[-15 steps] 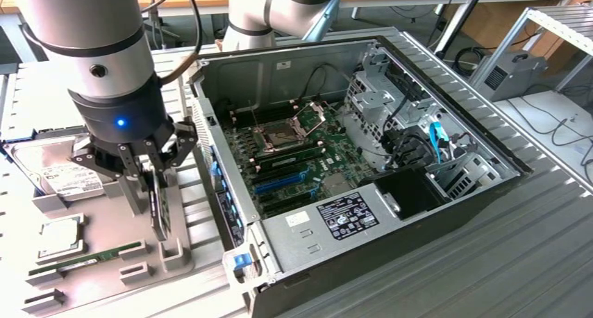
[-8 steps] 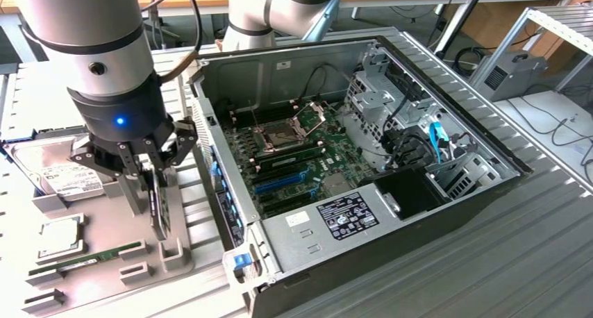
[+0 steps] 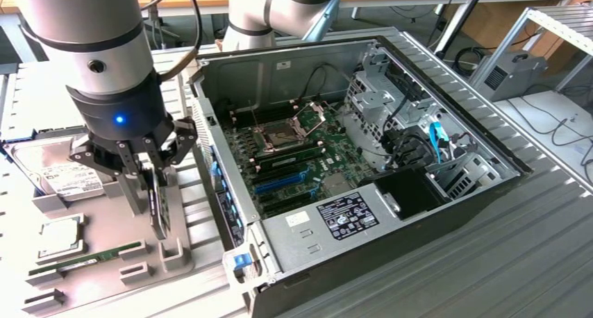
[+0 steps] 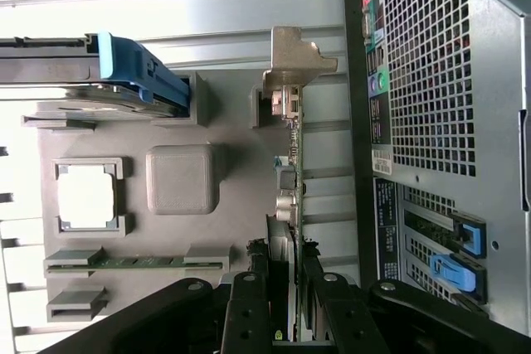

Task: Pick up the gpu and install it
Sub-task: 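Pick up the gpu and move the gpu toward the slot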

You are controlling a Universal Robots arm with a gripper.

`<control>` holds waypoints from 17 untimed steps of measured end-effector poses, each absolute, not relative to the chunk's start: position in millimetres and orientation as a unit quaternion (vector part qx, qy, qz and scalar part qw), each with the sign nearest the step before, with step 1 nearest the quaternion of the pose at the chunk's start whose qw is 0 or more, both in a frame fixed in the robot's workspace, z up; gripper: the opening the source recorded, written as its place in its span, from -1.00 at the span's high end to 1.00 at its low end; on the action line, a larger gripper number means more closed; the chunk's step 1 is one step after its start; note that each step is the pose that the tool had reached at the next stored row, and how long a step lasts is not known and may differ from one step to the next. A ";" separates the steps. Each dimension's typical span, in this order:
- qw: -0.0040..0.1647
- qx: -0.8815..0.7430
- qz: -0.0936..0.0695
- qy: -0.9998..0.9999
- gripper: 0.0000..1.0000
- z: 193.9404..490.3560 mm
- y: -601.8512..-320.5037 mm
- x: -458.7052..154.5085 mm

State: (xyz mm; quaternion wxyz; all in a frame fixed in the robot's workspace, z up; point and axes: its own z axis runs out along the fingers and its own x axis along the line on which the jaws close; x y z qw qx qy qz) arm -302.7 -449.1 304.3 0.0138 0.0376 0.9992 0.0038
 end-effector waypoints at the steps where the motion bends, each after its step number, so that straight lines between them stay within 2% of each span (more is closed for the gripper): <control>1: 0.014 0.038 0.004 0.999 0.48 304.5 -449.1 -302.8; 17: 0.014 0.038 0.004 0.999 0.48 307.9 -449.1 -302.8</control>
